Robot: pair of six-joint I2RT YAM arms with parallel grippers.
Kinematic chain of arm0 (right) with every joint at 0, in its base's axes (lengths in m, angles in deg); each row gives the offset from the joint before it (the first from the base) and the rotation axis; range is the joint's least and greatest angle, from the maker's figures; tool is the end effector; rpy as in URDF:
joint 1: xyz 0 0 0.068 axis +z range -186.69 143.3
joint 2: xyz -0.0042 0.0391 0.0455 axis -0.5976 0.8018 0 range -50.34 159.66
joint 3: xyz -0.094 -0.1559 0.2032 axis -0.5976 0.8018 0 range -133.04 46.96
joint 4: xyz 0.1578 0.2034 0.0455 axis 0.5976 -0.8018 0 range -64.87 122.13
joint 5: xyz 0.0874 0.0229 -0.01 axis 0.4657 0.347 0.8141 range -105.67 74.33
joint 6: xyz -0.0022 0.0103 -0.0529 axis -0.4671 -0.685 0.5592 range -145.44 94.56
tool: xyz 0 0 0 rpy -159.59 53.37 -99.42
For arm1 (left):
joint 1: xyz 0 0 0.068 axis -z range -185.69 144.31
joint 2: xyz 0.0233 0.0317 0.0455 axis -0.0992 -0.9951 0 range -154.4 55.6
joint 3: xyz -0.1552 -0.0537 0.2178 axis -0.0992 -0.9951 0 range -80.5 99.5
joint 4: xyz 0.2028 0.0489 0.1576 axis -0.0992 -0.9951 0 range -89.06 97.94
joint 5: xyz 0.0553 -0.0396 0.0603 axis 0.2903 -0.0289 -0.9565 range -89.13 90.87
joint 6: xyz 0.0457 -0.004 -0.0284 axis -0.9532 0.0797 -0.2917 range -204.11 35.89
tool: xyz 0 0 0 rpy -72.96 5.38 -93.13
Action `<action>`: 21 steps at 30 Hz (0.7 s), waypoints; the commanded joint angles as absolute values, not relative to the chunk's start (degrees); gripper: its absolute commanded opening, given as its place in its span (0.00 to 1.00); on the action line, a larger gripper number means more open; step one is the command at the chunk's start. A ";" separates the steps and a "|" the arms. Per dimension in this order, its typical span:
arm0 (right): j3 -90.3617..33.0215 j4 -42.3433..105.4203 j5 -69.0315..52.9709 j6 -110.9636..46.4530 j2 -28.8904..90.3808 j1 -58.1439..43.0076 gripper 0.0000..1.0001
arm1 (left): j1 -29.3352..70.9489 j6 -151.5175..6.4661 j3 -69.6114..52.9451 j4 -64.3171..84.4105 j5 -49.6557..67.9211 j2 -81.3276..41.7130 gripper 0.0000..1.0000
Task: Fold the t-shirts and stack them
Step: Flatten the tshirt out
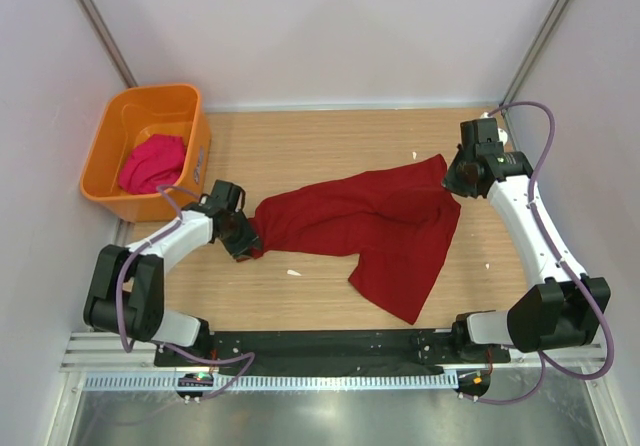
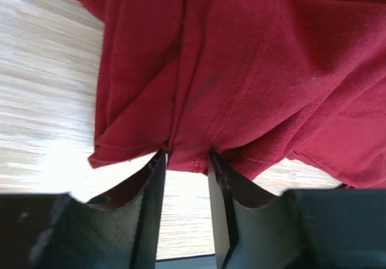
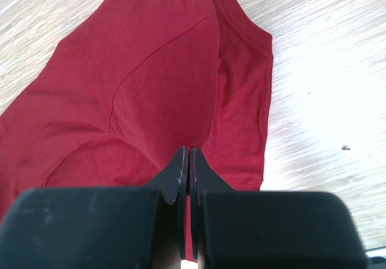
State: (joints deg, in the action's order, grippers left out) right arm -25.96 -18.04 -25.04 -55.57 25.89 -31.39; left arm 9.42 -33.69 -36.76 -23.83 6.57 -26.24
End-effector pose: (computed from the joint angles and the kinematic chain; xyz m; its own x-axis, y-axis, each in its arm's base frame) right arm 0.2695 0.0191 0.3280 -0.6894 0.4334 -0.5804 0.4062 0.8947 0.1856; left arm 0.2404 -0.0687 0.1681 -0.8029 -0.5775 -0.1475 -0.5123 0.7951 -0.3247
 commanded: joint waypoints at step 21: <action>-28.52 -16.38 -28.93 -56.90 27.00 -31.25 0.01 | 10.30 -32.68 -28.14 -24.21 11.07 -24.92 0.00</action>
